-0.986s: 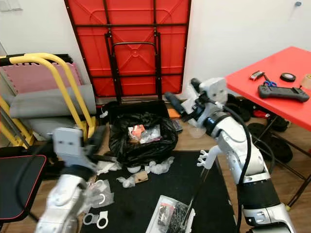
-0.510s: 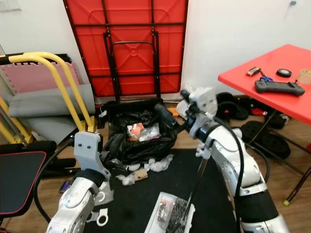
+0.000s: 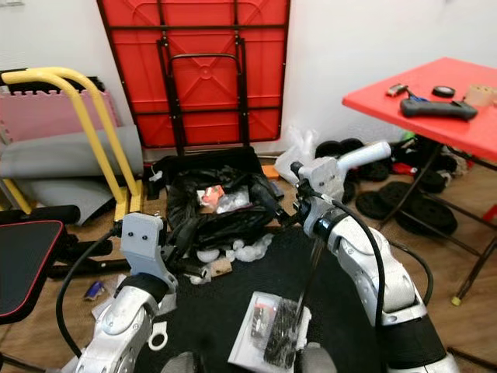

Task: Sweep floor

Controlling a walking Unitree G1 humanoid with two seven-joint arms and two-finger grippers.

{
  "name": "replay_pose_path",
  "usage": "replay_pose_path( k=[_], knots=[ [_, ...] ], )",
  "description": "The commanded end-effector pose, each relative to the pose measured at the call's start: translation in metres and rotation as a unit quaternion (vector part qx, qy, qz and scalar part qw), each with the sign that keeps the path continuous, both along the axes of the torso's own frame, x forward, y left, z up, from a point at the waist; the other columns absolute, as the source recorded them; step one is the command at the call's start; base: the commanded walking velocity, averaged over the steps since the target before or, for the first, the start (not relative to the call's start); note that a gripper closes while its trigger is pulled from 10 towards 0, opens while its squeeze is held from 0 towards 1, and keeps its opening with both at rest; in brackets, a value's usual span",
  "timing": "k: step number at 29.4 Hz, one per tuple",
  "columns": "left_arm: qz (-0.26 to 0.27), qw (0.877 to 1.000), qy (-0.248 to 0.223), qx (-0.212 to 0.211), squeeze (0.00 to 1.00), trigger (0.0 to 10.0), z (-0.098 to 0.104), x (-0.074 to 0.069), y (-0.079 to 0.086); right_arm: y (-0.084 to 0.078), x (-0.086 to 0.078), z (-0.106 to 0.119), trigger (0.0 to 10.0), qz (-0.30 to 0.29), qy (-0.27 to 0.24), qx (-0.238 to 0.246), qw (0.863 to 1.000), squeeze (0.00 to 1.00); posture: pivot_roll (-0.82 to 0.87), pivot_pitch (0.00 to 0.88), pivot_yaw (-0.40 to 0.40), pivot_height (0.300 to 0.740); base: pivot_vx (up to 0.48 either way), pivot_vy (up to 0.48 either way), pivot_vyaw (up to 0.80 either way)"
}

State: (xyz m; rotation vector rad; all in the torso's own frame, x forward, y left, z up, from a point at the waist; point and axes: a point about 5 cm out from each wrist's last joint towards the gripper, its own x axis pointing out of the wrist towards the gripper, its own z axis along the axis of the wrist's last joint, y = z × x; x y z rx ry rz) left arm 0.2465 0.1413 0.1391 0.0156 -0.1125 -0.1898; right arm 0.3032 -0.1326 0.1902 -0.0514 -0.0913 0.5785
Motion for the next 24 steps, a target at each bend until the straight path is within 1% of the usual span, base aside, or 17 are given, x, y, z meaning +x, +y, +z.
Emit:
replay_pose_path(
  k=[1,3,8,9,16,19,24],
  knots=[
    [0.007,1.0,0.004,0.0,0.0,10.0,0.0,-0.001,0.0,-0.002,0.001,-0.005,10.0,-0.011,0.012,-0.011,1.0,0.0,-0.09,0.0,-0.048,0.58,0.0,0.0,0.0],
    [0.005,1.0,0.008,0.002,0.0,10.0,0.0,-0.002,-0.001,-0.005,0.002,-0.014,10.0,-0.028,0.024,-0.021,0.999,0.0,-0.09,0.0,-0.042,0.57,0.0,0.0,0.0],
    [0.002,1.0,0.01,0.003,0.0,10.0,-0.001,-0.002,-0.001,-0.01,0.005,-0.022,10.0,-0.048,0.037,-0.034,0.998,0.0,-0.09,0.0,-0.04,0.56,0.0,0.0,0.0],
    [0.001,1.0,0.01,0.005,0.0,10.0,0.0,-0.002,-0.001,-0.013,0.007,-0.026,10.0,-0.064,0.042,-0.045,0.996,0.0,-0.09,0.0,-0.038,0.555,0.0,0.0,0.0],
    [0.0,1.0,0.01,0.007,0.0,10.0,0.0,-0.003,-0.001,-0.021,0.009,-0.033,10.0,-0.1,0.052,-0.052,0.992,0.0,-0.09,0.0,-0.037,0.535,0.0,0.0,0.0],
    [-0.001,1.0,0.011,0.006,0.0,10.0,0.0,-0.003,-0.001,-0.029,0.011,-0.038,10.0,-0.123,0.059,-0.063,0.989,0.0,-0.09,0.0,-0.037,0.525,0.0,0.0,0.0],
    [-0.001,1.0,0.012,0.006,0.0,10.0,0.0,-0.003,-0.001,-0.035,0.01,-0.045,10.0,-0.134,0.068,-0.078,0.986,0.0,-0.09,0.0,-0.035,0.515,0.0,0.0,0.0]
  ],
)
